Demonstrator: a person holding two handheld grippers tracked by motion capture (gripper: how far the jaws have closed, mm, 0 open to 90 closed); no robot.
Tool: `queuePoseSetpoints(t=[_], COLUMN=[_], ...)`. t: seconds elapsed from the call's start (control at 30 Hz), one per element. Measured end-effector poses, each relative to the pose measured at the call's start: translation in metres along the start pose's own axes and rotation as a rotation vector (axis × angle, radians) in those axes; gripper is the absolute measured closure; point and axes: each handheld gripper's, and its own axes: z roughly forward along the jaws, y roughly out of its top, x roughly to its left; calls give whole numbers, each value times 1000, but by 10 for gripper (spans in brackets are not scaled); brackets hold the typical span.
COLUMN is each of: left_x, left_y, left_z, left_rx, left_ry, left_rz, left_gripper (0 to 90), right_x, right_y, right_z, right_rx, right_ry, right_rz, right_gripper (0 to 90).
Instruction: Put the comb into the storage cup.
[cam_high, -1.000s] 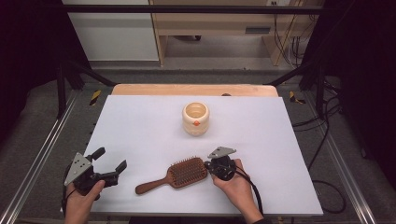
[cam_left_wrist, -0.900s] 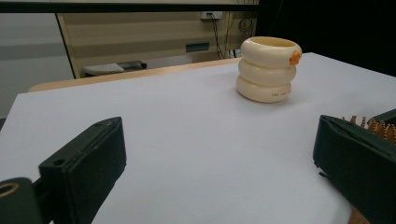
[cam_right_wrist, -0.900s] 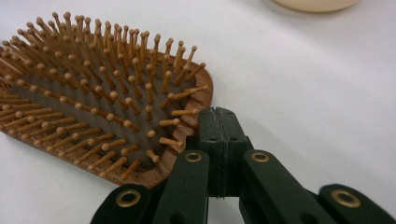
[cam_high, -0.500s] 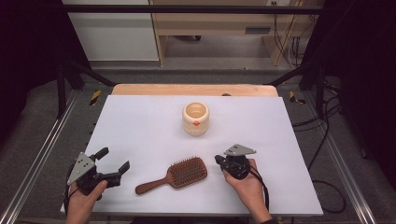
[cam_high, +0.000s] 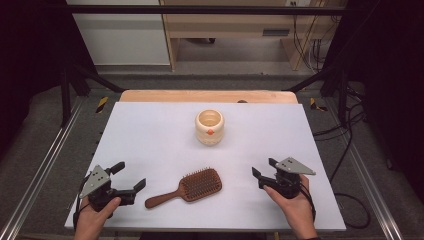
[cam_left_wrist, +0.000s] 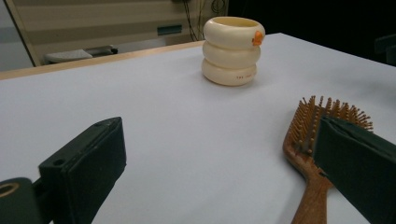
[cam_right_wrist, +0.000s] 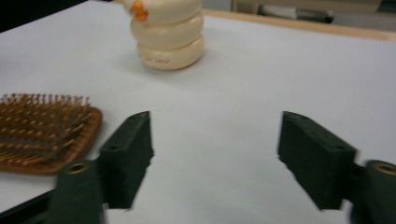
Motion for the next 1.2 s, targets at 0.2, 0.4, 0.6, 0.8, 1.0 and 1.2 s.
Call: queuePoseSetpoints(t=[0.2,0.4,0.6,0.8,1.0,1.2], left_x=[-7,-25,-45,-59,-66,-71], left_y=[1,8,17,30,44,46], left_z=[4,12,30,49,65,76], left_rx=[38,120,271,402,530,602], left_ry=[-41,-88,-148,-197,-234,-241], left_rz=[3,49,130,214,284,316], left_gripper=[26,29,40,45,45,63], right_x=[-16,-22,-24,-23,-22,-23], right_y=[-1,-1,-2,-2,-2,-2], right_z=[-11,-15,-16,-15,-14,-14], right_rx=[-96,-119,-130,-119,-117,-116], right_ry=[-62,-54,-33,-15,-20,-16], right_rz=[34,29,35,20,17,24], right_gripper=[88,95,93,90,90,90])
